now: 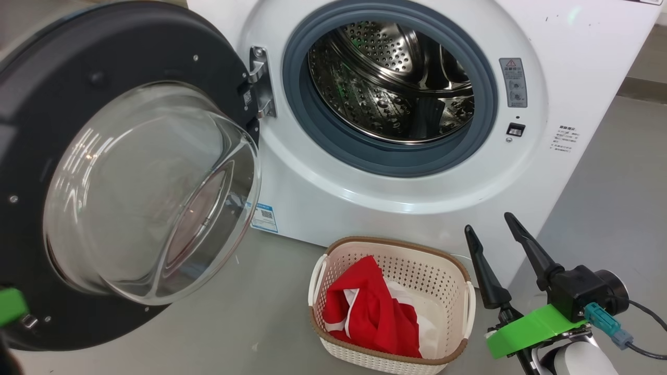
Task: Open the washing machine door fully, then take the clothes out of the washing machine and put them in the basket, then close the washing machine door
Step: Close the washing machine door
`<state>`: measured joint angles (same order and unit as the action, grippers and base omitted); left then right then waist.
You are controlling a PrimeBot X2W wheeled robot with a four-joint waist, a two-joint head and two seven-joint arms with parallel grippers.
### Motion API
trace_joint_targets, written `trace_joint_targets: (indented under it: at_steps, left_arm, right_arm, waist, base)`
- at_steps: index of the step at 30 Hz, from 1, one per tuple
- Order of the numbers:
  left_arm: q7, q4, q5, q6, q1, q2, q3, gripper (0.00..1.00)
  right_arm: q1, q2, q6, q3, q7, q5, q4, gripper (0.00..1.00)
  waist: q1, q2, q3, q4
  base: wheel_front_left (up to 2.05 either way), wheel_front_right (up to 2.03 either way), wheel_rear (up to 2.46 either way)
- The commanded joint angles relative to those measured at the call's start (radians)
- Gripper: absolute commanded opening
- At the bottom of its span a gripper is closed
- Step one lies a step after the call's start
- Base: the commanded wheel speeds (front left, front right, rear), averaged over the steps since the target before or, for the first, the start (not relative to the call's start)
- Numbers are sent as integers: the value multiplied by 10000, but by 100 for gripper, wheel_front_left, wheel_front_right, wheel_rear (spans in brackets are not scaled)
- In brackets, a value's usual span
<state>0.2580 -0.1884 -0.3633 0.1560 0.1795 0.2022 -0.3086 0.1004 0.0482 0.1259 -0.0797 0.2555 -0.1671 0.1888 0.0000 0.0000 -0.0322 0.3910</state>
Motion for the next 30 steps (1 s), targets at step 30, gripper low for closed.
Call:
trace_joint_targets:
  at_steps: [30]
  left_arm:
    - [-5248, 8085, -5637, -918, 4549, 2843, -2540, 0]
  right_arm:
    - [170, 20, 48, -172, 63, -29, -203, 100]
  waist:
    - [0, 0, 43, -412]
  base:
    - [0, 0, 0]
